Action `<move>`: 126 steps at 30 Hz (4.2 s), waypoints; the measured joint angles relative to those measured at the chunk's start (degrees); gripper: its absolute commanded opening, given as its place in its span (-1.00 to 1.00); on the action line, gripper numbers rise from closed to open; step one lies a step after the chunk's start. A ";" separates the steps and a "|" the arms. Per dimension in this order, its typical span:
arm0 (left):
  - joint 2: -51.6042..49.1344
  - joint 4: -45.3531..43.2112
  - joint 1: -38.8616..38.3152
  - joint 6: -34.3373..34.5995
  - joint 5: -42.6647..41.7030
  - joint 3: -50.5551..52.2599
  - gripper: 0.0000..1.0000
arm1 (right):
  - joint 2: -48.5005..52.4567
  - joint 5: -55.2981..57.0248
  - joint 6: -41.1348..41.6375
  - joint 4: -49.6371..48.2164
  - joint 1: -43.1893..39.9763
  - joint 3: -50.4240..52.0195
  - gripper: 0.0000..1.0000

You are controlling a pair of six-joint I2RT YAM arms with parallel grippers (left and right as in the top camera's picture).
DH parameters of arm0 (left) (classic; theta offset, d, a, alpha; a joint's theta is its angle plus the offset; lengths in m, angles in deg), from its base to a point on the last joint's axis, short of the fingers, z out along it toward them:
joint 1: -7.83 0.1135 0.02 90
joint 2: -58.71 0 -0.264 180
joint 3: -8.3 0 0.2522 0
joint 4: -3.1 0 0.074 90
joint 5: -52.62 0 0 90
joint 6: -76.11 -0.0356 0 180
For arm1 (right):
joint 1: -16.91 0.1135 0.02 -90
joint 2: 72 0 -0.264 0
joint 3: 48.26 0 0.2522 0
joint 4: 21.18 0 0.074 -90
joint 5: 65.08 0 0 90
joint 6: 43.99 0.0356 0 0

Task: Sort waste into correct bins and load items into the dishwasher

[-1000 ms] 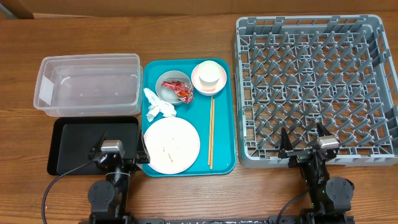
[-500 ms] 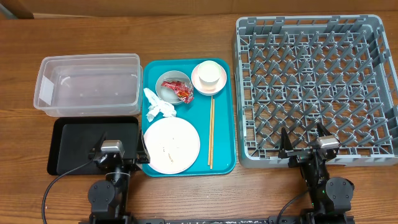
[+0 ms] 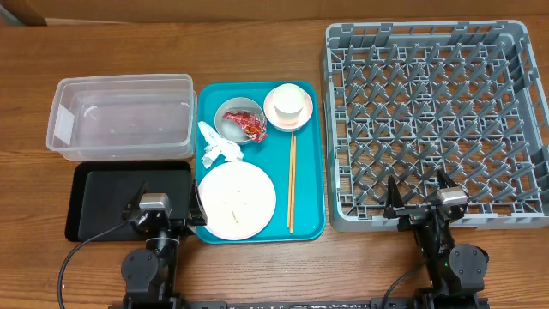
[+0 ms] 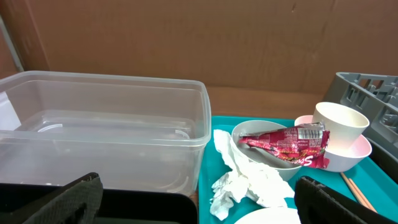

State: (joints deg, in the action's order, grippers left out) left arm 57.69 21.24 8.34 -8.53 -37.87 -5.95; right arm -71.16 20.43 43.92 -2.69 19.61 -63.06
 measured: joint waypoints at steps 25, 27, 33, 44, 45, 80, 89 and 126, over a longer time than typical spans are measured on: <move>-0.33 6.16 0.02 9.51 -11.10 -5.86 1.00 | 0.00 0.00 0.02 0.02 0.00 0.00 0.99; -1.03 9.31 0.02 10.62 -13.38 -10.36 1.00 | 0.00 0.00 0.00 0.02 0.00 0.00 0.99; -9.62 22.08 0.02 11.13 -16.98 -31.15 1.00 | 0.00 0.00 0.02 0.00 0.00 0.00 0.99; -53.92 72.00 0.00 4.13 -20.55 -80.59 1.00 | 0.00 0.00 0.17 0.00 0.00 0.00 0.99; -58.75 76.96 0.02 3.56 -20.59 -85.55 1.00 | 0.00 0.02 0.17 -0.02 0.00 0.00 0.99; -91.78 65.18 -26.91 20.50 10.49 -85.70 0.19 | -0.02 0.00 0.20 -0.07 0.00 0.00 0.99; -91.80 47.80 -26.86 21.94 15.21 -70.01 0.55 | 0.00 0.00 0.17 -0.02 0.00 0.00 0.99; -91.80 18.95 -21.86 14.10 17.40 -51.89 0.61 | 0.00 0.02 0.20 -0.02 0.02 0.00 0.99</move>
State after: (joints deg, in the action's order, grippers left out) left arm -34.11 40.19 -13.52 5.57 -20.48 -57.84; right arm -71.16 20.45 44.12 -2.71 19.63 -63.06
